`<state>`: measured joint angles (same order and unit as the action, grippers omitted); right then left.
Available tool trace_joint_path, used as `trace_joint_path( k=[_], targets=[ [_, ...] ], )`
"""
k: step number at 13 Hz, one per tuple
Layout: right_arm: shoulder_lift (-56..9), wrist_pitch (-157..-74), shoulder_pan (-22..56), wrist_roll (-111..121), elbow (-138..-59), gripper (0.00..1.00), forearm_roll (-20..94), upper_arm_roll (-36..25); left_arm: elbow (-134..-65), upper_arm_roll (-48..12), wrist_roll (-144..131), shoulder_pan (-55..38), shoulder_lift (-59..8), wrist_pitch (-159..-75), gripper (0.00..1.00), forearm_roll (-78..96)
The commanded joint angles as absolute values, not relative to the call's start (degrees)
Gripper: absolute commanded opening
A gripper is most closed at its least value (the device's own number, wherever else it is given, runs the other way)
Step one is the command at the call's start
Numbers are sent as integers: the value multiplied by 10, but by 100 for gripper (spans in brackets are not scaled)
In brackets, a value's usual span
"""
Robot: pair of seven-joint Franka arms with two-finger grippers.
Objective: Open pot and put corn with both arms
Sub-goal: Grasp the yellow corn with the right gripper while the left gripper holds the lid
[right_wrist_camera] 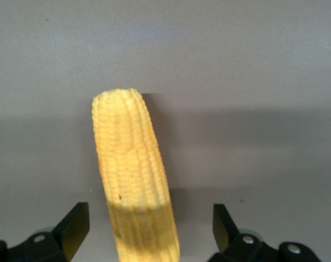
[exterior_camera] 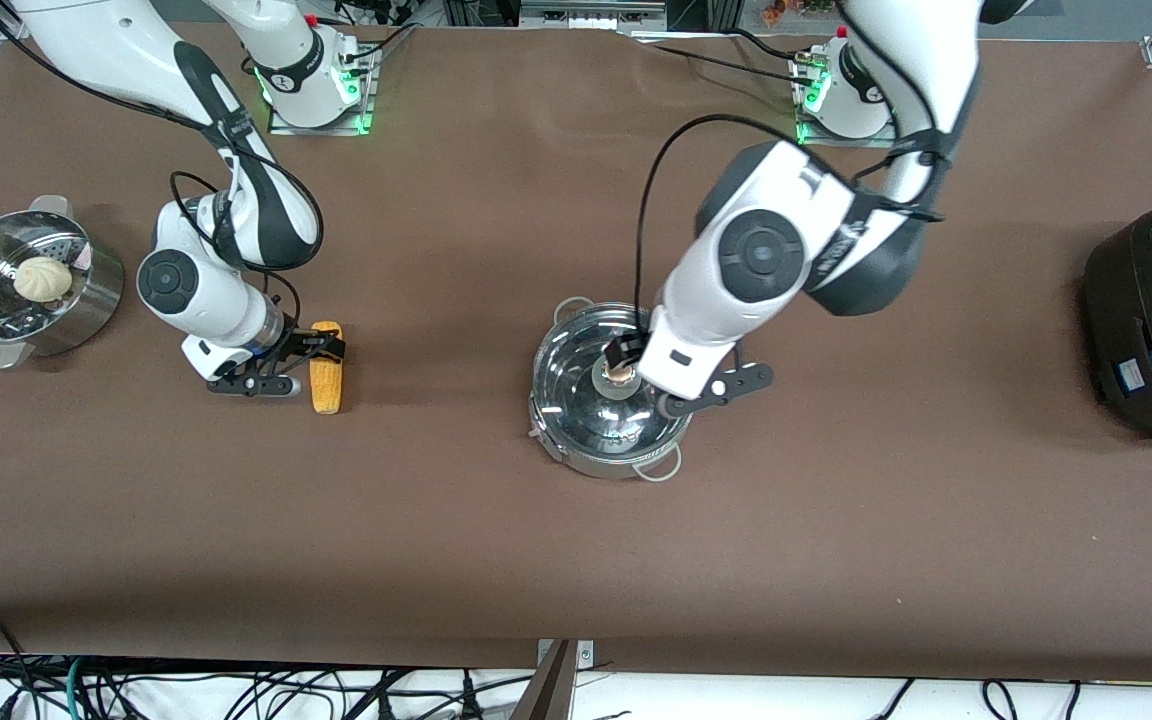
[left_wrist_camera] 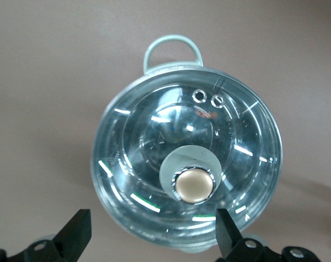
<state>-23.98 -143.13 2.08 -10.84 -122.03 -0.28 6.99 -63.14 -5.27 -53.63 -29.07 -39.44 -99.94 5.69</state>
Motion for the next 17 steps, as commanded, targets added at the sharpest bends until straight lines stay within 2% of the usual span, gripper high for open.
trace_joint_path(
  k=[1, 2, 3, 4, 5, 8, 10, 12, 15, 17],
  targets=[
    [-269, -1464, 26, -117, -1209, 99, 8, 71, -598, -16, -578, -343, -429, -1009, 100, 39],
    [-273, -1476, 29, -118, -1210, 85, 7, 71, -599, -16, -579, -343, -435, -1016, 100, 39],
    [-272, -1475, 29, -120, -1210, 56, 7, 71, -599, -16, -580, -343, -441, -1023, 100, 40],
    [-272, -1472, 30, -121, -1210, 47, 4, 71, -599, -16, -579, -343, -447, -1030, 99, 39],
    [-272, -1471, 31, -116, -1210, 27, 4, 71, -599, -16, -579, -343, -452, -1040, 99, 39],
    [-266, -1465, 32, -120, -1209, 23, 4, 71, -599, -15, -580, -343, -464, -1068, 99, 39],
    [-262, -1465, 32, -119, -1206, 14, 4, 71, -600, -15, -581, -343, -468, -1073, 99, 38],
    [-259, -1465, 32, -119, -1200, 10, 4, 71, -601, -15, -580, -343, -469, -1073, 96, 38],
    [-236, -1457, 32, -115, -1180, 10, 4, 71, -602, -16, -577, -340, -465, -1068, 67, 40],
    [-209, -1413, 32, -113, -1163, 10, 4, 71, -602, -16, -576, -340, -462, -1066, 48, 40]
  ],
)
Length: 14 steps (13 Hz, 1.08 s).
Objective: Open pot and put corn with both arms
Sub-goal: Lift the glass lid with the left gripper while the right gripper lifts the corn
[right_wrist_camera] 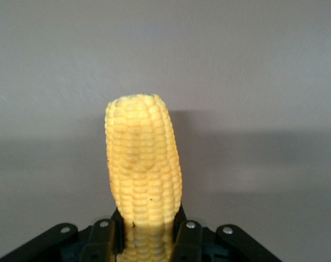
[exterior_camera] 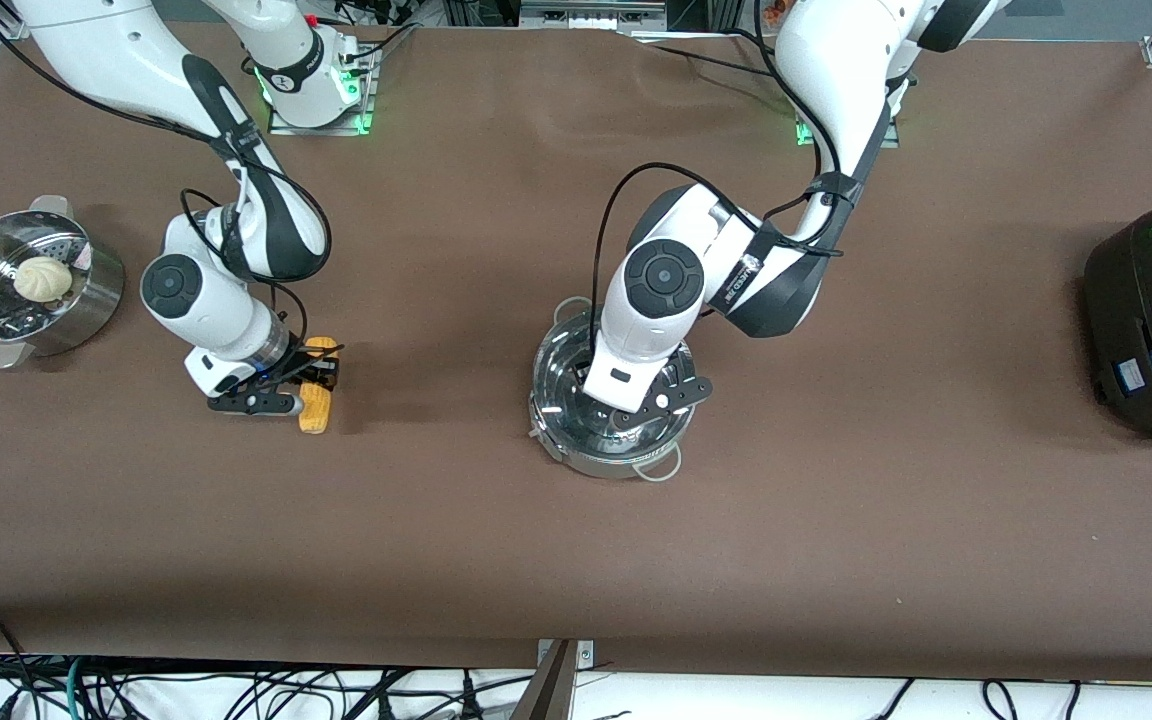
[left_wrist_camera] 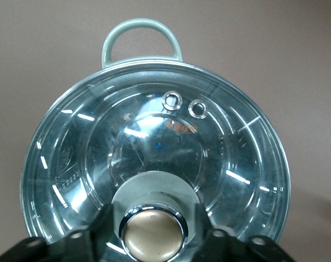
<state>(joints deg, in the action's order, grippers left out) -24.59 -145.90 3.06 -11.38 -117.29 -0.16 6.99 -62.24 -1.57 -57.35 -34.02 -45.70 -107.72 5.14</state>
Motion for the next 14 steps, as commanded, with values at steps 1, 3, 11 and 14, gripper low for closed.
trace_joint_path(
  k=[1, 3, 11, 14],
  targets=[
    [-203, -1365, 32, -113, -1139, 10, 4, 72, -602, -17, -576, -339, -461, -1064, 29, 41],
    [-193, -1258, 32, -113, -1077, 10, 6, 77, -602, -16, -577, -340, -461, -1060, 0, 39],
    [-188, -1142, 33, -178, -948, 10, 96, 162, -592, -20, -486, -273, -334, -873, 0, 45],
    [-230, -1219, 59, -217, -947, 13, 179, 199, -653, -15, -294, -207, -273, -822, 0, 20]
  ],
)
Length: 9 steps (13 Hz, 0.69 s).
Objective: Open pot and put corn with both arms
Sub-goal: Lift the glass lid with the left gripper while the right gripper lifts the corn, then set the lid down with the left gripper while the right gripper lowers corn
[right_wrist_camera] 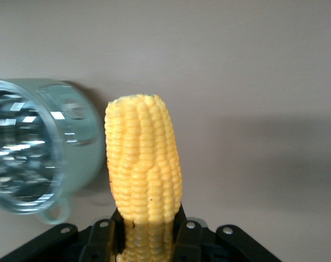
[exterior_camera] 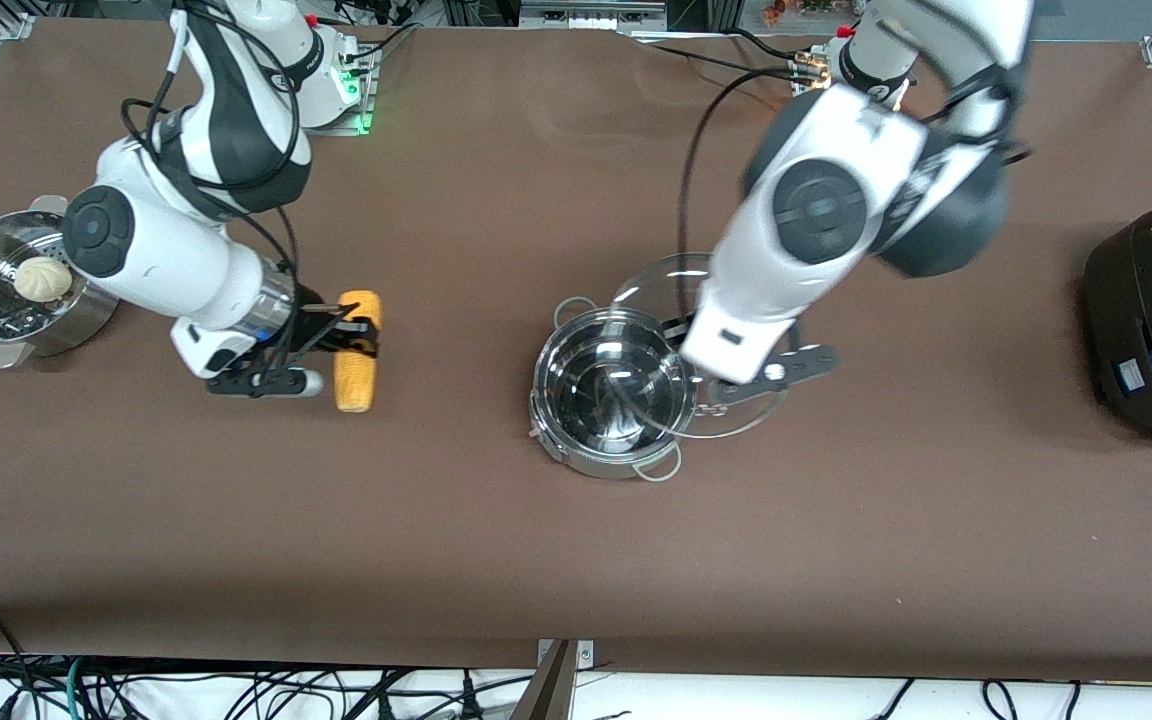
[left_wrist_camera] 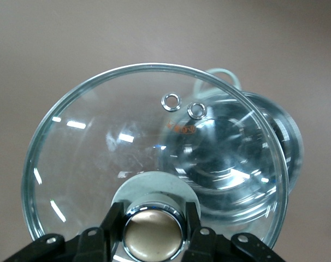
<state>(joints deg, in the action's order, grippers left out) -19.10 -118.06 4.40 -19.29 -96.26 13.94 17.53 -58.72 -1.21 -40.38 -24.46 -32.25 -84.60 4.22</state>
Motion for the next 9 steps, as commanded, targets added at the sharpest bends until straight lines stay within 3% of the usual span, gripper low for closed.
trace_joint_path(
  k=[1, 4, 6, 9],
  targets=[
    [-251, -1256, 64, -218, -942, 13, 191, 226, -693, -18, -245, -180, -240, -822, 0, -11],
    [-342, -1400, 149, -221, -907, 13, 189, 231, -838, -18, -129, -98, -144, -854, 0, -32],
    [-417, -1479, 191, -274, -850, 13, 185, 231, -971, -19, -24, -20, -89, -946, 0, -31],
    [-470, -1558, 230, -286, -824, 13, 174, 232, -1115, -20, 22, 44, -80, -1096, 0, -21]
  ],
)
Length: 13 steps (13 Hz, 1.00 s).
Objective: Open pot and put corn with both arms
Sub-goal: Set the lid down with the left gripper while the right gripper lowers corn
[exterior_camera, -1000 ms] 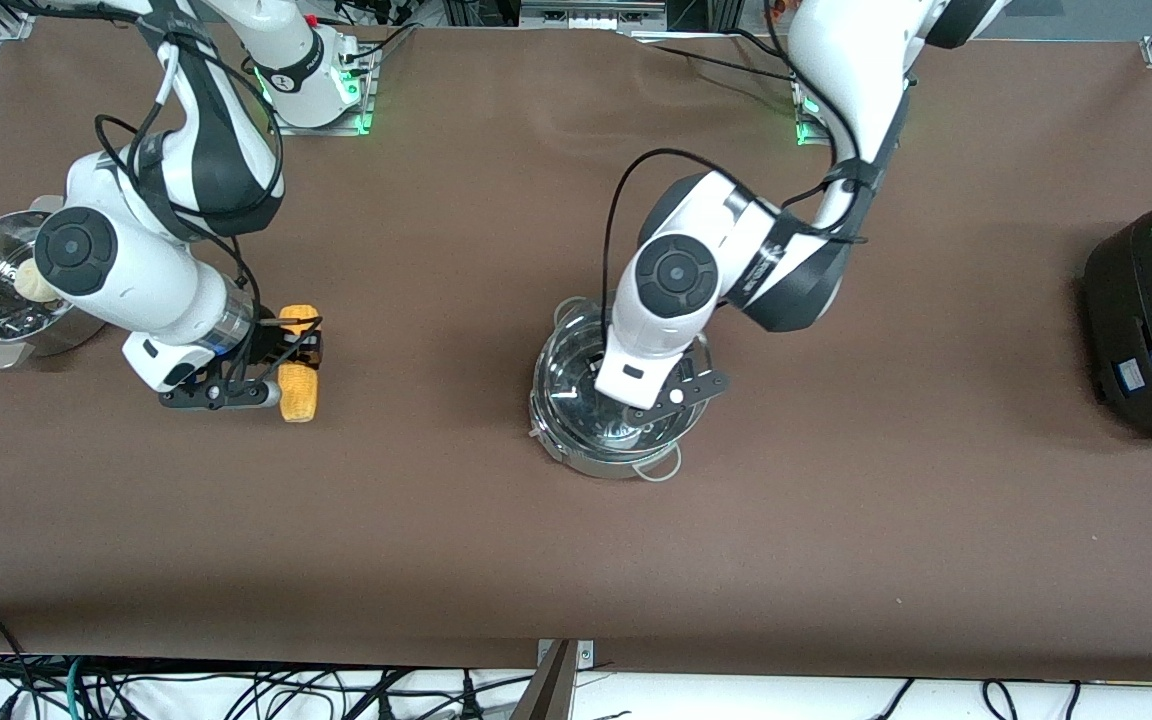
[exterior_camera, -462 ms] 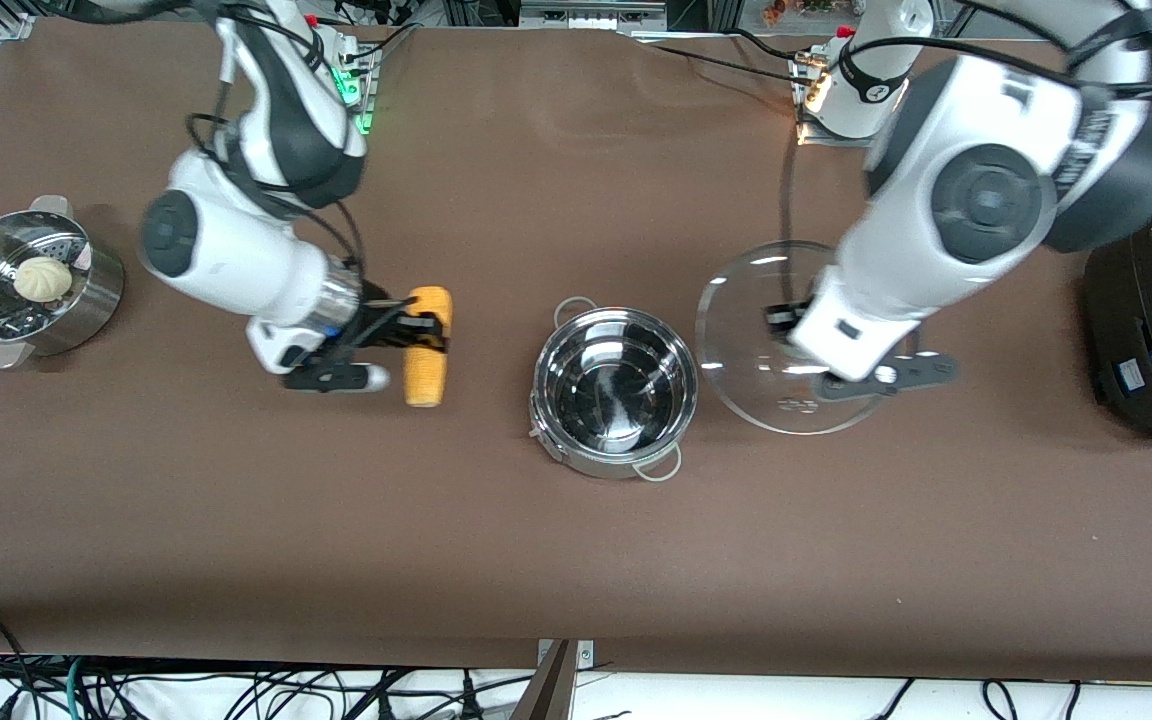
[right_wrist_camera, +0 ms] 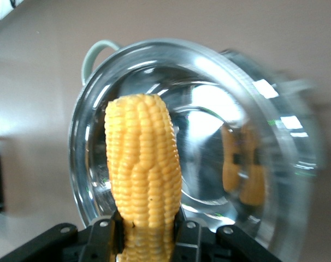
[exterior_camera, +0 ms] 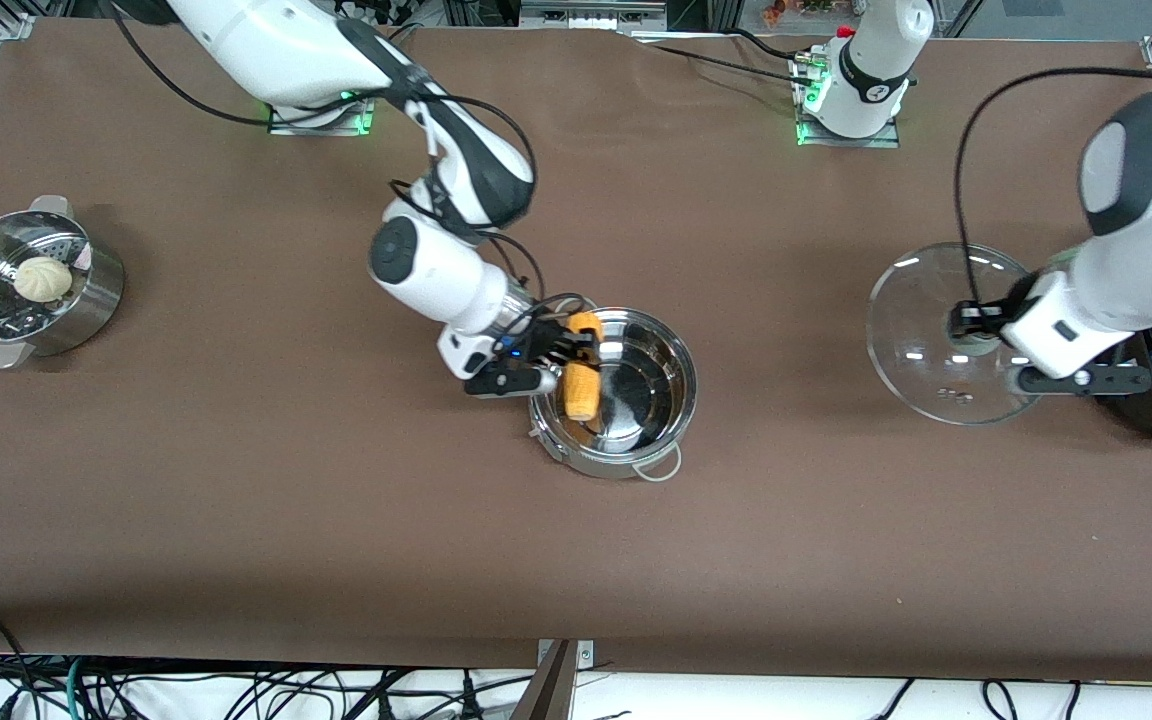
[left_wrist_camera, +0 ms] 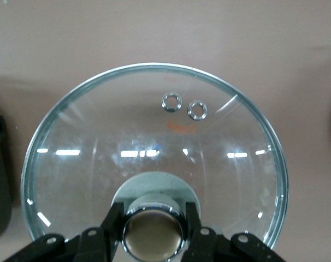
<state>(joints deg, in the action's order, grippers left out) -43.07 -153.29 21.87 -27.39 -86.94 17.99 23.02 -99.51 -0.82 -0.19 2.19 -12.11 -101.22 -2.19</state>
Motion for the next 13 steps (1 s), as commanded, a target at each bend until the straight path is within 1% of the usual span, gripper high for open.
trace_joint_path(
  k=[1, 3, 4, 5, 6, 7, 9, 10, 11, 13],
  targets=[
    [-479, -1568, 235, -287, -824, 14, 174, 234, -1140, -20, 18, 44, -83, -1124, 0, -21],
    [-509, -1592, 257, -287, -811, 14, 174, 235, -1168, -20, 4, 42, -107, -1167, 0, -21],
    [-522, -1609, 263, -287, -804, 17, 174, 235, -1173, -20, 4, 42, -128, -1191, 0, -21],
    [-533, -1628, 270, -287, -797, 23, 175, 235, -1178, -20, 4, 40, -143, -1210, 0, -21],
    [-539, -1643, 279, -287, -794, 58, 173, 234, -1179, -21, 4, 38, -156, -1224, 0, -21],
    [-539, -1652, 281, -284, -794, 100, 164, 233, -1183, -22, 4, 37, -169, -1242, 0, -19],
    [-537, -1651, 281, -284, -794, 100, 108, 233, -1192, -22, 5, 37, -205, -1299, 0, -4],
    [-537, -1651, 280, -284, -794, 100, 97, 233, -1194, -23, 13, 40, -223, -1322, 12, 12],
    [-534, -1651, 280, -284, -795, 100, 97, 233, -1194, -23, 21, 40, -234, -1337, 15, 21],
    [-525, -1647, 278, -283, -795, 100, 95, 232, -1194, -23, 26, 40, -237, -1340, 41, 26]
  ],
)
